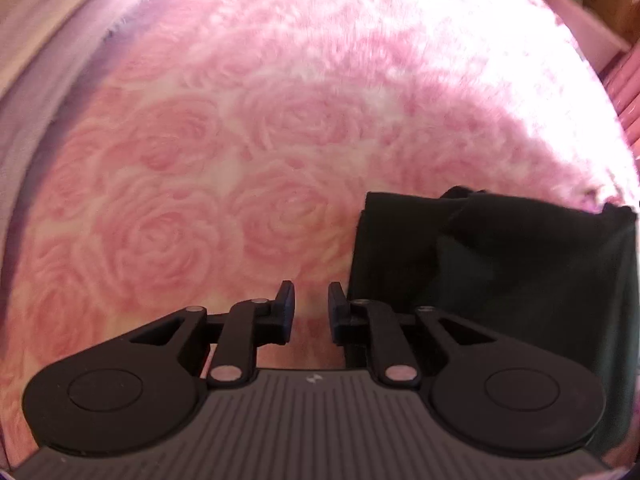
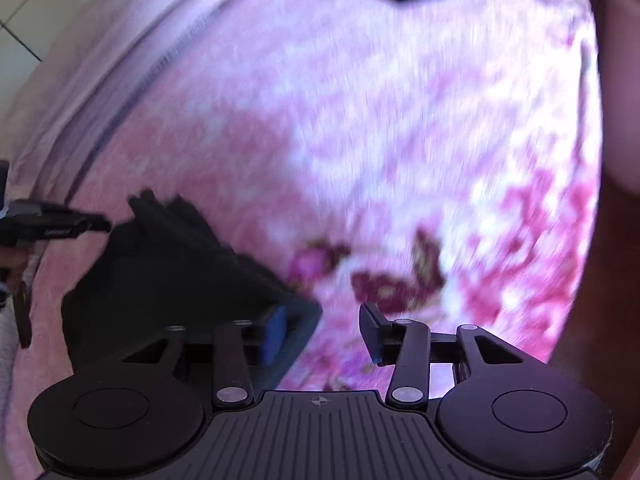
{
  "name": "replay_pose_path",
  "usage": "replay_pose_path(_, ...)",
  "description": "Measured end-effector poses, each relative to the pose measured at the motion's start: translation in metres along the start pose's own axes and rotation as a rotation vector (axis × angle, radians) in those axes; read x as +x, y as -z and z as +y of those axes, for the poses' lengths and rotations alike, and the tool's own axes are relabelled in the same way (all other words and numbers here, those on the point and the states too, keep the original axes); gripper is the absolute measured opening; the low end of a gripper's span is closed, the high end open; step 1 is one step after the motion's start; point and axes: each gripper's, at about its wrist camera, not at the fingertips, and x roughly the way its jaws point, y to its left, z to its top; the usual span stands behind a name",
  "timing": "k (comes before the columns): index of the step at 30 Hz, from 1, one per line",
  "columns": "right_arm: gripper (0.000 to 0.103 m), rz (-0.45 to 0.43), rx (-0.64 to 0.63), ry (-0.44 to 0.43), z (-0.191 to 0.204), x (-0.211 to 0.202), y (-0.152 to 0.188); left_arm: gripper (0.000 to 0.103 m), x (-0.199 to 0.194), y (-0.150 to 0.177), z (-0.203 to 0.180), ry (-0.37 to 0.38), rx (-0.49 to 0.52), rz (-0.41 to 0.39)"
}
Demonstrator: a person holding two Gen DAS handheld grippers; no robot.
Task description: Fold clothes
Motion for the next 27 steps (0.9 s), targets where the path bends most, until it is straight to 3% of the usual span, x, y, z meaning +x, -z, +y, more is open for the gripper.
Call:
replay_pose_path(6, 0.044, -0.033, -0.151, -0.019, 0.035, -0.007, -0.003, 0.013, -0.006, -0.006, -0.051, 0.235, 0.059, -0.092)
replay_pose_path(9, 0.044, -0.003, -0.213, -0.021, 0.041, 0.013, -0.003, 0.014, 0.027, -0.018, -0.073, 0.302, 0.069, -0.088)
replay_pose_path(13, 0.044, 0.052, -0.230, -0.010, 0.023, 0.047, -0.004, 0.011, 0.074, -0.027, -0.081, 0.283, 0.129, -0.037)
replay_pose_path(18, 0.044, 0.044, -0.218, -0.019, 0.002, 0.035, 0.006, 0.009, 0.080, -0.029, -0.069, 0.331, 0.119, -0.030)
replay_pose_path(23, 0.043, 0.043, -0.143, -0.006, -0.014, 0.018, 0.026, 0.007, 0.078, -0.033, -0.069, 0.318, 0.116, -0.018)
replay_pose_path(24, 0.043, 0.044, -0.144, 0.004, -0.014, 0.016, 0.028, 0.004, 0.073, -0.033, -0.067, 0.298, 0.111, -0.022)
replay_pose_path(27, 0.044, 0.062, -0.134, 0.064, -0.008, 0.009, 0.028, 0.005, 0.046, -0.022, -0.046, 0.123, 0.041, -0.033)
